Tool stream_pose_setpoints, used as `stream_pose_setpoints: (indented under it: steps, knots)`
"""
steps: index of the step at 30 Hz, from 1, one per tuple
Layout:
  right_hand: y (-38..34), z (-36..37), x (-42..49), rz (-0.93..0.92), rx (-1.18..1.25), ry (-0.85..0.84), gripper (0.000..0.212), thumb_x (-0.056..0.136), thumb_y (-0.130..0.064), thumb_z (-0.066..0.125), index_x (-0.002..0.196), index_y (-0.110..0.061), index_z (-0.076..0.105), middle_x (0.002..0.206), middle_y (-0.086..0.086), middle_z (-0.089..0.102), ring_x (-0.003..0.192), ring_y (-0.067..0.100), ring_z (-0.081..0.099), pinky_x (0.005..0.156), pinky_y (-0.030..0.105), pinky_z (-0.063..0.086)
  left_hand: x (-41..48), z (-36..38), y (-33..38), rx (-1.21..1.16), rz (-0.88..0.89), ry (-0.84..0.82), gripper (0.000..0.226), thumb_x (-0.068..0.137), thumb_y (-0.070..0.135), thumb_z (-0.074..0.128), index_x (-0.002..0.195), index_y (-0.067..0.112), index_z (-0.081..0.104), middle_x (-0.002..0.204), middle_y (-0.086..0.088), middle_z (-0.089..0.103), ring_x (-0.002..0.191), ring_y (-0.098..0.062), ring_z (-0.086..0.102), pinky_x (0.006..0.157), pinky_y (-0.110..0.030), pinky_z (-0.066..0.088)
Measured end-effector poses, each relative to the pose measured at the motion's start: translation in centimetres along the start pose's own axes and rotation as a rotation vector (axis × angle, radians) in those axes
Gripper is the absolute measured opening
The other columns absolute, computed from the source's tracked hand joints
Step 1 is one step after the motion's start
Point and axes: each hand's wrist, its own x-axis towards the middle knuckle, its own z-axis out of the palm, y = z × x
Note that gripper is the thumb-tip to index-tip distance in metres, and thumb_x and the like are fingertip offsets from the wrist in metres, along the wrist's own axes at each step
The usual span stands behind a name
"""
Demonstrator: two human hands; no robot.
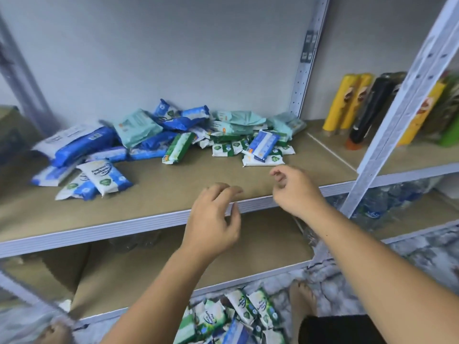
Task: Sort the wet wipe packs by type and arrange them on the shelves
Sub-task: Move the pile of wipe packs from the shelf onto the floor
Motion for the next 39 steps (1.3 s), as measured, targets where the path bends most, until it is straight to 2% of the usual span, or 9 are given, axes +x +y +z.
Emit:
stream_pose_setpoints:
  steps: [7,10,13,17,20,23,29,33,39]
  knots:
    - [3.7,0.2,6.3,0.059,-0.158,0.022,0.054,0.087,-0.021,0.06,0.141,-0.021,0.054,0.144,-0.001,0.053,0.13,0.026,0.047,0.109,0.035,0.04,8.3,4.6,-3.4,0.104,-0.062,-0.147,0.052,0.089,0.038,0.05,0.141,0.031,0.05,0.135,0.002,0.052,0.122,-0.023,0.051,0.101,-0.042,0.047]
    - [4.1,0.8,8.5,0.046,-0.26,-0.013,0.055,0.092,-0.022,0.053,0.146,-0.027,0.046,0.153,-0.009,0.041,0.138,0.026,0.034,0.109,0.046,0.032,12.1,7.7,-4.0,0.14,-0.072,-0.177,0.056,0.09,0.045,0.049,0.144,0.03,0.047,0.138,-0.001,0.051,0.127,-0.026,0.05,0.1,-0.045,0.049]
    - [4.5,1.4,10.3,0.038,-0.31,-0.053,0.058,0.096,-0.025,0.049,0.152,-0.032,0.036,0.16,-0.016,0.03,0.14,0.027,0.027,0.107,0.049,0.027,15.5,10.7,-3.8,0.198,-0.09,-0.148,0.063,0.088,0.056,0.05,0.137,0.017,0.052,0.124,-0.01,0.059,0.114,-0.034,0.056,0.093,-0.047,0.051]
    - [5.5,2.0,11.7,0.048,-0.348,-0.063,0.056,0.096,-0.046,0.054,0.149,-0.036,0.04,0.152,-0.014,0.036,0.131,0.026,0.028,0.099,0.045,0.026,17.5,13.3,-4.7,0.278,-0.163,-0.116,0.068,0.078,0.064,0.059,0.112,0.005,0.061,0.104,-0.016,0.062,0.1,-0.036,0.057,0.092,-0.044,0.048]
    - [5.9,2.3,11.8,0.032,-0.328,-0.064,0.056,0.085,-0.065,0.061,0.135,-0.041,0.055,0.132,-0.015,0.046,0.12,0.023,0.032,0.098,0.043,0.029,17.6,14.0,-5.8,0.202,-0.191,-0.024,0.06,0.071,0.06,0.052,0.09,0.005,0.066,0.086,-0.016,0.062,0.085,-0.037,0.058,0.081,-0.042,0.048]
    - [5.2,1.9,11.6,0.027,-0.273,-0.027,0.058,0.076,-0.066,0.072,0.125,-0.036,0.063,0.134,-0.016,0.051,0.126,0.022,0.035,0.097,0.041,0.028,17.4,13.7,-6.5,0.135,-0.192,-0.002,0.048,0.066,0.058,0.052,0.077,0.012,0.061,0.077,-0.01,0.059,0.078,-0.033,0.055,0.071,-0.037,0.045]
    - [3.3,1.4,9.6,0.011,-0.198,-0.095,0.069,0.076,-0.055,0.078,0.138,-0.033,0.057,0.13,-0.014,0.052,0.134,0.019,0.031,0.102,0.039,0.024,15.0,9.9,-6.7,0.11,-0.161,0.013,0.05,0.07,0.059,0.052,0.085,0.012,0.062,0.08,-0.006,0.058,0.08,-0.026,0.053,0.066,-0.03,0.036]
    - [2.1,0.6,7.3,-0.04,-0.206,-0.039,0.05,0.073,-0.055,0.078,0.118,-0.033,0.07,0.107,-0.02,0.041,0.13,0.021,0.035,0.11,0.047,0.027,12.3,6.0,-6.2,0.113,-0.164,0.068,0.049,0.073,0.056,0.056,0.095,0.013,0.067,0.081,-0.004,0.06,0.084,-0.024,0.054,0.07,-0.032,0.044]
    - [0.5,-1.4,1.8,-0.033,-0.062,0.103,0.074,0.056,-0.075,0.054,0.109,-0.027,0.075,0.105,-0.013,0.054,0.107,0.019,0.06,0.098,0.049,0.047,6.5,-0.2,-2.6,0.044,-0.228,0.122,0.031,0.075,0.04,0.07,0.088,0.012,0.064,0.079,0.003,0.055,0.084,-0.019,0.053,0.072,-0.028,0.042]
